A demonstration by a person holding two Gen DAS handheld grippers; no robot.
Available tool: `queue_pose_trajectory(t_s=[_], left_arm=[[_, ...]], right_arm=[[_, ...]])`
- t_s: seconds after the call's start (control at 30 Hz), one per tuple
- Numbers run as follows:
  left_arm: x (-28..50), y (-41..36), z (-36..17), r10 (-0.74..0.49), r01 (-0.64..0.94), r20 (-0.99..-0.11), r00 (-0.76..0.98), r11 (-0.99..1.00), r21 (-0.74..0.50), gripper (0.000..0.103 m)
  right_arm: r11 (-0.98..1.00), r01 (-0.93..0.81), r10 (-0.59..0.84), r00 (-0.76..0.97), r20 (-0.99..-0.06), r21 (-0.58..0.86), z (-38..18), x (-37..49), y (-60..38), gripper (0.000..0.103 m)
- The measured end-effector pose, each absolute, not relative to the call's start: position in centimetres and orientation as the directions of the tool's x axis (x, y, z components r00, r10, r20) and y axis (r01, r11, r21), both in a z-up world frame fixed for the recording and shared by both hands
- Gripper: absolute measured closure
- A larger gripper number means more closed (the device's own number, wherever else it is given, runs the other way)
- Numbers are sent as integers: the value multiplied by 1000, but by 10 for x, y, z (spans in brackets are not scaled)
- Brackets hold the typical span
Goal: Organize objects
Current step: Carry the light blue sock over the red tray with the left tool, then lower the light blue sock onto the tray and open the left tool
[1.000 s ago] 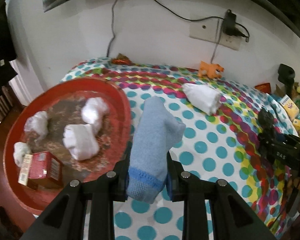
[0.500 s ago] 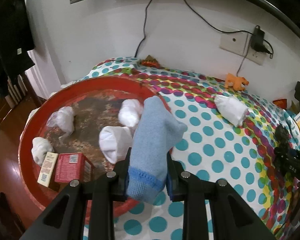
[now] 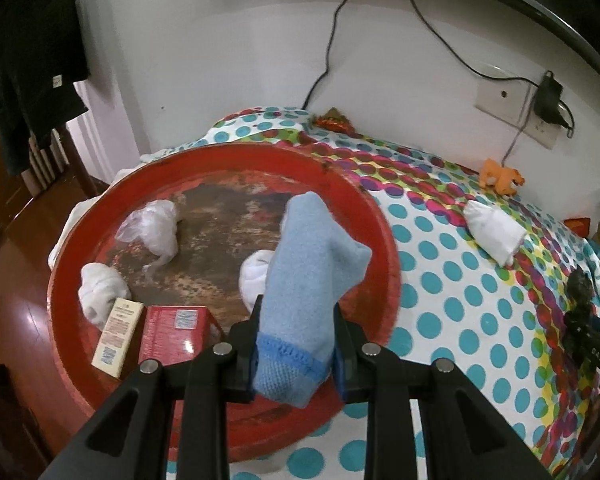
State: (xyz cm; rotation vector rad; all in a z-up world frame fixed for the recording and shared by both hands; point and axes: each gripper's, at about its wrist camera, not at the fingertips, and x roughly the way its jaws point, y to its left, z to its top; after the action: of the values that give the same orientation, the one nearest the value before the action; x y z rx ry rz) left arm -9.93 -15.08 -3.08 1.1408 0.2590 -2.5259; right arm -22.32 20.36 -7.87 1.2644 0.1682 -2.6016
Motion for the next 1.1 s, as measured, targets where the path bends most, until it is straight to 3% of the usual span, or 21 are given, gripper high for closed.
queue_pose_trajectory(t_s=[0.4,1.1], left_arm=[[-94,-197,-33,-271,477,-767,-581,-878,-51,76],[-114,-243,-41,-311,482,-796,-519,-876,27,74]], right_arm=[[-964,267,-166,-595,-786,2,-79,-224,204,61],[-964,265,-163,-596,-786,-1,-79,-224,205,59]])
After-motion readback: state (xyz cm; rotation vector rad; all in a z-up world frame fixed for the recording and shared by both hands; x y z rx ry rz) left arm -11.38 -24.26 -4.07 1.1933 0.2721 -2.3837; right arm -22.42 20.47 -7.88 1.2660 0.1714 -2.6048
